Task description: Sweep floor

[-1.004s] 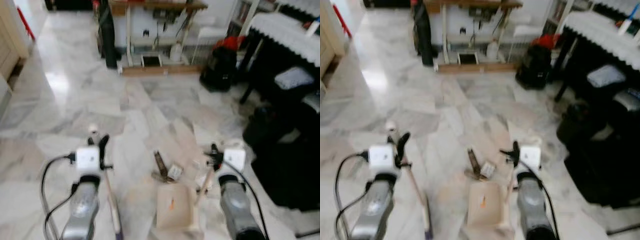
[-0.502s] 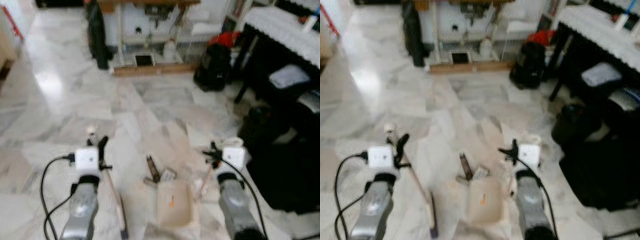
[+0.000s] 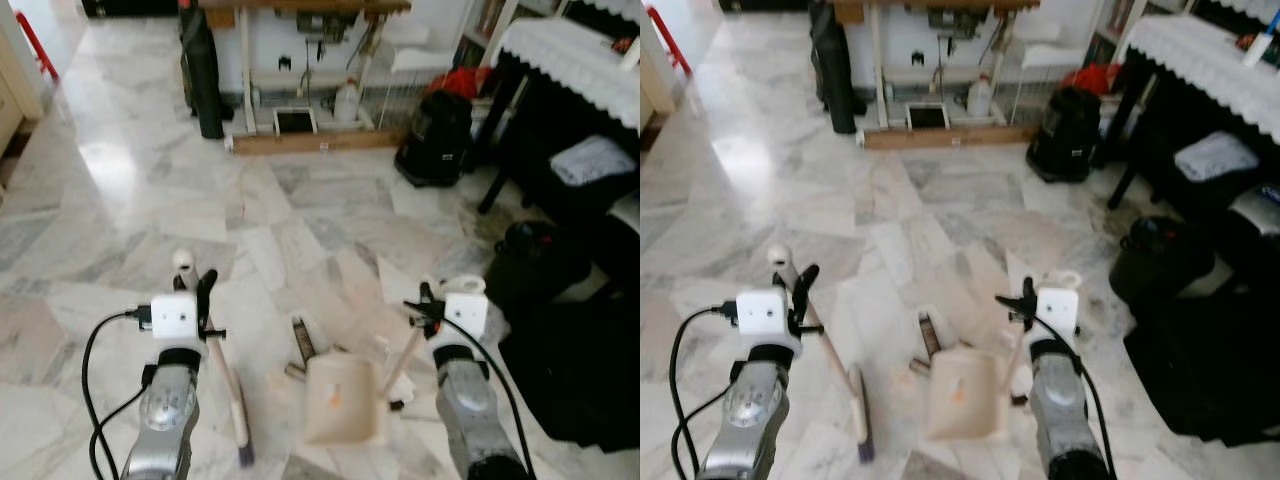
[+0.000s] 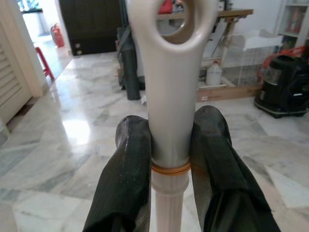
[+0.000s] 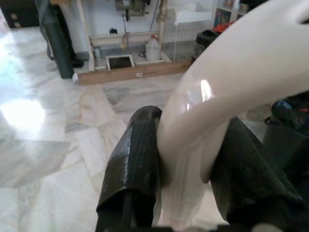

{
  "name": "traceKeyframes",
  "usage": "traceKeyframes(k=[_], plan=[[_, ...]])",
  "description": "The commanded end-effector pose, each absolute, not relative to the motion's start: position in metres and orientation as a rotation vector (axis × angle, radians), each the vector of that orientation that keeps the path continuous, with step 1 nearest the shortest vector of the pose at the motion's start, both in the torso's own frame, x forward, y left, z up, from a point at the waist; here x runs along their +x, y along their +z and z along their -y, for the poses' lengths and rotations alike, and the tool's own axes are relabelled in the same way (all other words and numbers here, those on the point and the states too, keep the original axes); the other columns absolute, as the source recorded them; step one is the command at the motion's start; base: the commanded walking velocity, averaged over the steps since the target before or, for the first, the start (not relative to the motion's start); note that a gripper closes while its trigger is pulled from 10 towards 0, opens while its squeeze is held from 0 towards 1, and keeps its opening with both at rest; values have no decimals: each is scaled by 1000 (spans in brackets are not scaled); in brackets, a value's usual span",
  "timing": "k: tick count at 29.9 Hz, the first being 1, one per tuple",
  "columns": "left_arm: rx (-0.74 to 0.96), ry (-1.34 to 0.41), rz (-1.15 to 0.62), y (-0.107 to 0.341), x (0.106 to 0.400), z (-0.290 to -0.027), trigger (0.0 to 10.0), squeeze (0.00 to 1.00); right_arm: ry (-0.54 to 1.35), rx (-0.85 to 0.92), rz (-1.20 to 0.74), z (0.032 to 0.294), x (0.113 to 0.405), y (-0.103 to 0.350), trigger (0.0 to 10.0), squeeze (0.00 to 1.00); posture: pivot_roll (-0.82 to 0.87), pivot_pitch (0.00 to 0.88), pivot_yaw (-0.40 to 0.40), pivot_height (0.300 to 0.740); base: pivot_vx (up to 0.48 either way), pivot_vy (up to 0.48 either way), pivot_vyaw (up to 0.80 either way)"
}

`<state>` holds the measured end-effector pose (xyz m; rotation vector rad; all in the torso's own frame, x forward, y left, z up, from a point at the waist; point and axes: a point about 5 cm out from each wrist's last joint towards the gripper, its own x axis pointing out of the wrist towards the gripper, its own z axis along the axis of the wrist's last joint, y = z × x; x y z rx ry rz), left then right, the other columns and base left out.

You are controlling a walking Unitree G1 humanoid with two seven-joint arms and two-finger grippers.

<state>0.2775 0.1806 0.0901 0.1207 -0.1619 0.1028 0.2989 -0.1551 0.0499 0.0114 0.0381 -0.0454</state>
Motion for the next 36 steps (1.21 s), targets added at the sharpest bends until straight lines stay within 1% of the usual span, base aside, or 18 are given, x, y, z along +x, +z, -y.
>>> traceKeyframes(k=[1,20,23,36], plan=[[118,93,200,97,279,-178,10000,0,-63,-2,-5,162,302,57,10000,0,94,57,-62,740,0,0,0],[114,88,201,98,280,-179,10000,0,-95,15,-12,163,304,57,10000,0,96,38,-55,740,0,0,0],[116,85,201,98,280,-180,10000,0,-93,19,-8,162,304,57,10000,0,95,33,-52,740,0,0,-800],[116,73,203,100,282,-180,10000,0,-90,-4,1,161,304,57,10000,0,96,30,-45,740,0,0,0]])
